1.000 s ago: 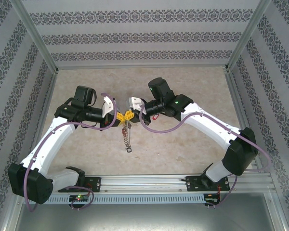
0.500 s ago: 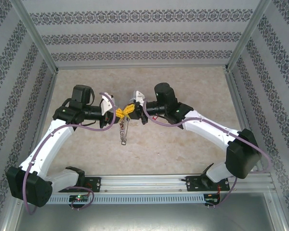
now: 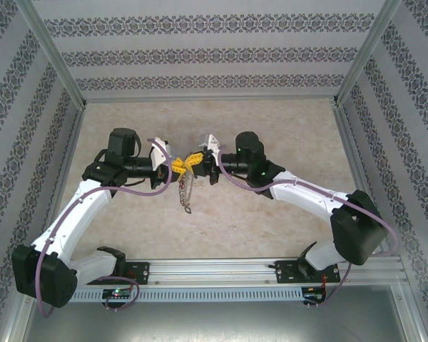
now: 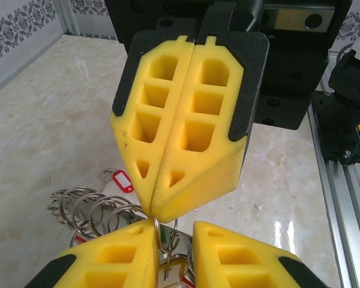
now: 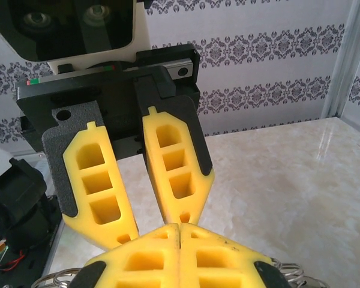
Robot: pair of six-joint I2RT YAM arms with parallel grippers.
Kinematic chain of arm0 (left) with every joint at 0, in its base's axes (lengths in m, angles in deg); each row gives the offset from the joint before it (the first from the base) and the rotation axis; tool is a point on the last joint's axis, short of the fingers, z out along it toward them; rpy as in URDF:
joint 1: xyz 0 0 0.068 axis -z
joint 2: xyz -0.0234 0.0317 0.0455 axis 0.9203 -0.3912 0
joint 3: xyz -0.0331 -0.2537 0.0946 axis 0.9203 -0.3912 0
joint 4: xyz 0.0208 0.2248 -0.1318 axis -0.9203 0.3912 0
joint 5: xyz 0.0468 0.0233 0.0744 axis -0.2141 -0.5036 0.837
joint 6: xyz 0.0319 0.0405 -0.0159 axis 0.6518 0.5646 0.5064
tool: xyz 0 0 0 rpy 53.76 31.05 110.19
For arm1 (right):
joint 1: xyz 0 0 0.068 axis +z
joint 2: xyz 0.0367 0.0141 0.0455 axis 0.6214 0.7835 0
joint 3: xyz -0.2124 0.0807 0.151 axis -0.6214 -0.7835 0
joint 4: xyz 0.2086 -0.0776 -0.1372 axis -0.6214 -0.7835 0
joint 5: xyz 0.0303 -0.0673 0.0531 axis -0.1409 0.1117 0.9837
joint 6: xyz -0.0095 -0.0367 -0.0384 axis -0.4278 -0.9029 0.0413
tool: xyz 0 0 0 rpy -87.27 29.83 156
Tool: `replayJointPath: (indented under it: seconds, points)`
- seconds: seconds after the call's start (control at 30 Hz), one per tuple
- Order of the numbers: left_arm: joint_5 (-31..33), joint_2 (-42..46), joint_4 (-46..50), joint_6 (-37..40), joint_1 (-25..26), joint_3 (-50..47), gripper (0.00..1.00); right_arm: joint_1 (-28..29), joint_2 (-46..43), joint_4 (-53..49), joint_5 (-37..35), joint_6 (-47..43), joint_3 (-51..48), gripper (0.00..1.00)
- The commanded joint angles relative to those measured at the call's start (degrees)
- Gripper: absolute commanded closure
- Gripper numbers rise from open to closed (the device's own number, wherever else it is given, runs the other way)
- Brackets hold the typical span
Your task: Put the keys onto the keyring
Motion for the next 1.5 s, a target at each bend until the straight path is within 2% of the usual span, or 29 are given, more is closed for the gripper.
replayJointPath:
  seconds: [0.0,0.03,0.1,0.33,0.4,0.47,0.57,0.67,0.77,0.93,1.27,1.4,1.47]
  points:
    - [-3.3,0.5,0.6,-1.8,0.5,-1.7,0.8,-1.2,-2.2,13.2,-6.0,2.3,-0.4,1.0]
    - [-2.5,0.5,0.3,-2.3,0.5,-1.9,0.81,-1.0,-2.1,14.0,-6.0,2.5,-0.8,1.0]
    - [-1.7,0.3,0.0,-2.9,0.4,-2.2,1.0,-1.0,-2.0,15.2,-6.3,2.7,-1.4,1.0]
    - [0.7,0.1,-2.5,-5.8,0.4,-3.7,1.0,-0.4,-0.9,16.8,-4.8,-0.3,-4.5,1.0]
    - [0.7,0.6,-2.3,-5.7,0.4,-3.7,1.0,-0.6,-0.3,14.8,-1.7,-1.0,-4.6,1.0]
    - [0.6,1.3,-1.3,-4.5,0.4,-3.6,1.0,-1.1,-0.3,10.1,1.3,-3.6,-4.3,0.84]
    - [-0.2,2.2,1.9,-0.5,0.5,-2.6,1.0,-2.2,-1.8,-0.3,4.2,-10.8,-3.2,0.73]
    - [-0.1,2.1,7.2,4.2,0.9,-0.5,1.0,-2.8,-2.4,-16.9,5.4,-20.9,1.6,0.66]
    - [0.4,2.0,9.7,5.7,1.0,0.7,1.0,-2.6,-1.2,-28.1,6.8,-27.0,6.2,0.64]
    - [0.2,1.8,9.5,5.6,1.2,1.0,1.0,-0.8,1.4,-34.9,7.0,-29.1,10.7,0.59]
    - [-0.4,1.7,9.5,6.0,1.6,1.1,1.0,1.3,5.5,-43.2,6.3,-30.4,17.8,0.65]
    - [-0.5,1.5,9.0,5.7,1.6,1.0,1.0,1.4,6.6,-45.1,7.0,-31.1,19.1,0.82]
    - [-0.7,1.4,8.8,5.7,1.6,1.0,1.0,1.4,6.9,-46.1,7.3,-31.6,19.5,0.95]
